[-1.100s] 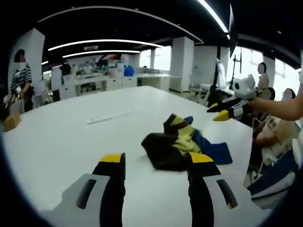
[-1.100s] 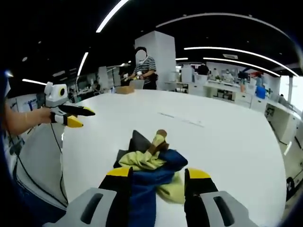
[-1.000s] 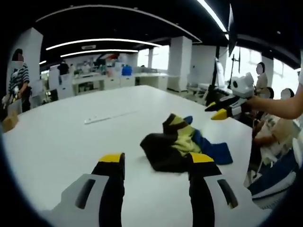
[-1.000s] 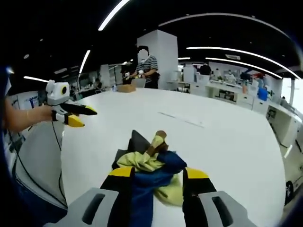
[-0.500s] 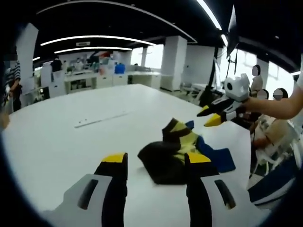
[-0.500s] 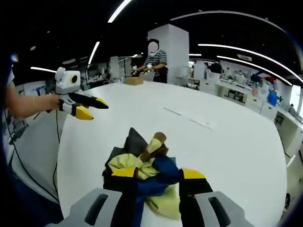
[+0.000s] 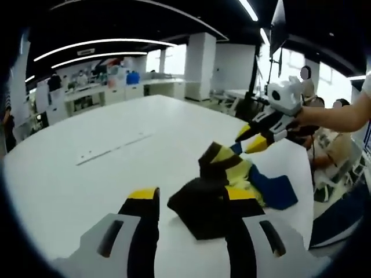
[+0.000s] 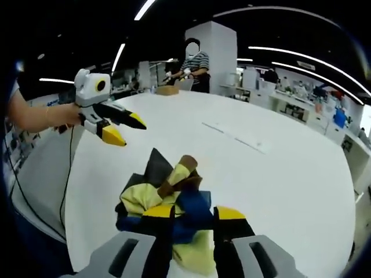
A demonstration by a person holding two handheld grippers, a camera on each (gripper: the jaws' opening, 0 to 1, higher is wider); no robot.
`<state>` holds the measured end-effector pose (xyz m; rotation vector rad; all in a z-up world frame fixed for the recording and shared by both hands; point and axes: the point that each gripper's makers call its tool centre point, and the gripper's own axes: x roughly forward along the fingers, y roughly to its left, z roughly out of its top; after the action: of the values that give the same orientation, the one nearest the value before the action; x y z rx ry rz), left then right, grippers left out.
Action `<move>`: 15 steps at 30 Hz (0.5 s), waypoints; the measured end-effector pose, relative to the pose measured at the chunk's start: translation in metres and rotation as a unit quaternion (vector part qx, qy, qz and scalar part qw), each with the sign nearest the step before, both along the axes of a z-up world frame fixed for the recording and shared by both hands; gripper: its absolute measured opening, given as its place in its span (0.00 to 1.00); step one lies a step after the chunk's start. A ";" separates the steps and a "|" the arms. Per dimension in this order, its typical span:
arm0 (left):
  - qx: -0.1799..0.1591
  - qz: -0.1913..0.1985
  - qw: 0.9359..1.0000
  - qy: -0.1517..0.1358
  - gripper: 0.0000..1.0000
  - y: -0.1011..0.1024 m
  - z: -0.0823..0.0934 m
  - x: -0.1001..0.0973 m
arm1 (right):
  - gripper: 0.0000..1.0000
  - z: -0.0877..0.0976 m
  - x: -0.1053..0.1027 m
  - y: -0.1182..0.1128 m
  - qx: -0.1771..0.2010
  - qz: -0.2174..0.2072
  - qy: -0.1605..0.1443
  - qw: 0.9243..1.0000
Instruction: Fold the garment on the visible template until the final outline fits inside the template.
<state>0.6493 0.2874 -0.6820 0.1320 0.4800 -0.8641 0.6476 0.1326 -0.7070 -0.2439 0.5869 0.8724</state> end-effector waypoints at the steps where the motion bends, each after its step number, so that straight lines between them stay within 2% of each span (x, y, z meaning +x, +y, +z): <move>1: 0.004 -0.003 1.000 0.002 0.40 -0.002 -0.003 0.003 | 0.20 -0.002 0.001 0.000 -0.004 0.002 0.003 1.000; 3: 0.008 -0.007 1.000 0.007 0.39 -0.005 -0.007 0.008 | 0.18 -0.007 0.002 -0.001 -0.018 0.007 0.016 1.000; 4: 0.013 -0.010 1.000 0.010 0.39 -0.007 -0.011 0.011 | 0.17 -0.007 0.003 0.000 -0.027 0.016 0.012 0.999; 7: 0.023 -0.017 0.999 0.018 0.39 -0.011 -0.021 0.017 | 0.15 -0.006 0.006 0.005 -0.021 0.022 0.018 0.999; 12: 0.040 -0.041 0.998 0.036 0.38 -0.018 -0.036 0.020 | 0.12 -0.011 0.006 0.008 -0.041 0.044 0.023 0.998; 15: 0.062 -0.061 0.995 0.046 0.34 -0.021 -0.047 0.019 | 0.11 -0.015 0.005 0.007 -0.049 0.048 0.028 0.997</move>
<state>0.6684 0.2666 -0.7287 0.2373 0.6168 -0.9624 0.6530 0.1396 -0.7216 -0.3387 0.6747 0.9460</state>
